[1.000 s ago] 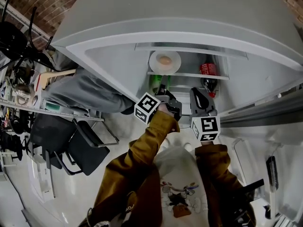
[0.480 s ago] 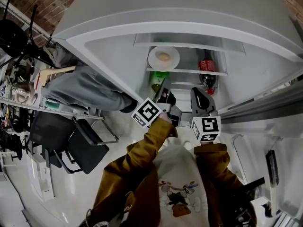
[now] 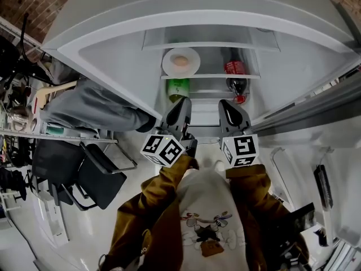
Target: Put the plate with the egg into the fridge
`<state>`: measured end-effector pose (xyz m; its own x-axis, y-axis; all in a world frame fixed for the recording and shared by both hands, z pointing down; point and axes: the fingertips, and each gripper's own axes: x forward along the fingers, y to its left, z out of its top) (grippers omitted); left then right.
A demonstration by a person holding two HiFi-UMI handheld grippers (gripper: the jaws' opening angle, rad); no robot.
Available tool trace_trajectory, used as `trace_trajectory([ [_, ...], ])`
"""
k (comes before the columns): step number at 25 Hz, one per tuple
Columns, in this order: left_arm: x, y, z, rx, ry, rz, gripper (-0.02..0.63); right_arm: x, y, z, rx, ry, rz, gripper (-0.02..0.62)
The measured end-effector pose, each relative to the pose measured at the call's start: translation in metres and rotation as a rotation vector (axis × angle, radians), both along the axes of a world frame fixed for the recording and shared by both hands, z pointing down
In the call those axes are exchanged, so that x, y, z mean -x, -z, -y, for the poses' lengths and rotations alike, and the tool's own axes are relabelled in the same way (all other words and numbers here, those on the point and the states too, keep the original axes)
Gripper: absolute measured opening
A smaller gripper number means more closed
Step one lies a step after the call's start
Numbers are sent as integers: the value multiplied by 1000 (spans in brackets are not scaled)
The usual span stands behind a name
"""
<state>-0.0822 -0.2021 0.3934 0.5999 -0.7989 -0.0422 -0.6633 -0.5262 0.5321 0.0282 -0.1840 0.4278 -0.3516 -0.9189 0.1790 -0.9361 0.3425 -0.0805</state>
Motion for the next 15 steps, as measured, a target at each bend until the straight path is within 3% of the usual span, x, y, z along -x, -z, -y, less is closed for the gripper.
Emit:
trace_trajectory([
  [5, -1, -3, -18, -98, -28, 209, 8, 6, 4, -8, -7, 14, 3, 8],
  [11, -4, -8, -41, -108, -42, 308, 8, 10, 5, -25, -2, 33, -5, 8],
  [15, -2, -9, -57, -100, -63, 313, 8, 8, 0, -43, 17, 27, -3, 8],
])
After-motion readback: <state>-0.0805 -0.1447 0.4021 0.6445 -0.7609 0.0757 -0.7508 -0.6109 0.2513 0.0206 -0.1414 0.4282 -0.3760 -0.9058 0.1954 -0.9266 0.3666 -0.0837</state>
